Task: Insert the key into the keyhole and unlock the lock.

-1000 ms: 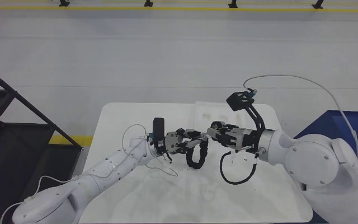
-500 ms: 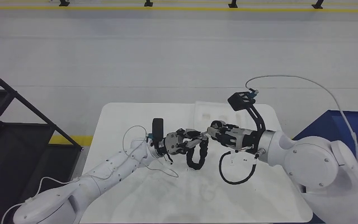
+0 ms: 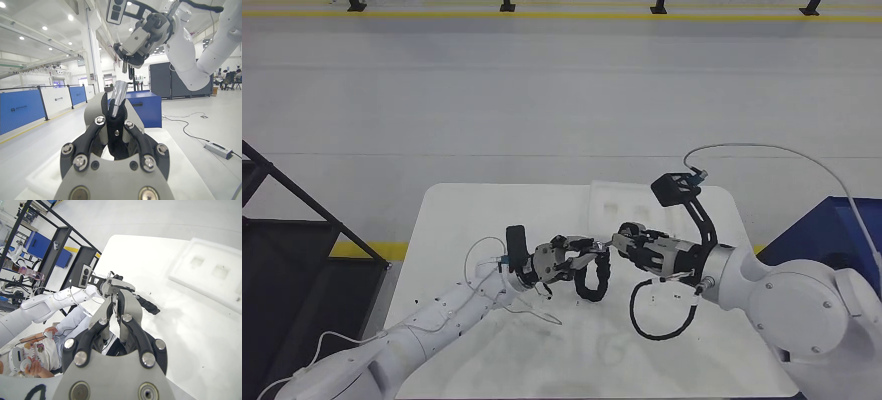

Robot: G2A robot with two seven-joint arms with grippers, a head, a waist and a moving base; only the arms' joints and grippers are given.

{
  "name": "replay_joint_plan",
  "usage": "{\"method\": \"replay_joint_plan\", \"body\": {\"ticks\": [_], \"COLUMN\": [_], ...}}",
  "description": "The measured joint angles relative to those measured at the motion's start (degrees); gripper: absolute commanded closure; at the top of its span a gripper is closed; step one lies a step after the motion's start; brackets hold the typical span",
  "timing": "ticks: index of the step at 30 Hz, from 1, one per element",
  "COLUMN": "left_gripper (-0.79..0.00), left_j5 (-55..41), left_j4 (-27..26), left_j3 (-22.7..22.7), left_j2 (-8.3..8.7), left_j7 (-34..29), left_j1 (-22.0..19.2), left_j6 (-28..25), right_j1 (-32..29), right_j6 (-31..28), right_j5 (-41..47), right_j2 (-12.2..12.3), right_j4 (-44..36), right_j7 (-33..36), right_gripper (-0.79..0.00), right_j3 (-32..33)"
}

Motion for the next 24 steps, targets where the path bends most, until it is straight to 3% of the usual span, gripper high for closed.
{"method": "replay_joint_plan", "body": {"ticks": [7, 24], "left_gripper": [0.000, 0.000], "left_j5": [0.5, 2.8], "left_j4": [1.3, 3.0], "left_j3": [-0.5, -2.6], "left_j2": [-1.44, -3.39], "left_j7": [0.0, 1.5], "left_j1": [0.6, 1.9], "left_j6": [-0.4, 1.1], "right_j1": [-0.7, 0.3], "right_j6": [0.6, 4.0], "right_j5": [-0.5, 1.1], "right_j2": [-0.4, -1.0], "right_j4": [-0.5, 1.2], "right_j7": [-3.0, -3.1], "right_gripper": [0.000, 0.000], "right_j3": [-1.2, -2.2]}}
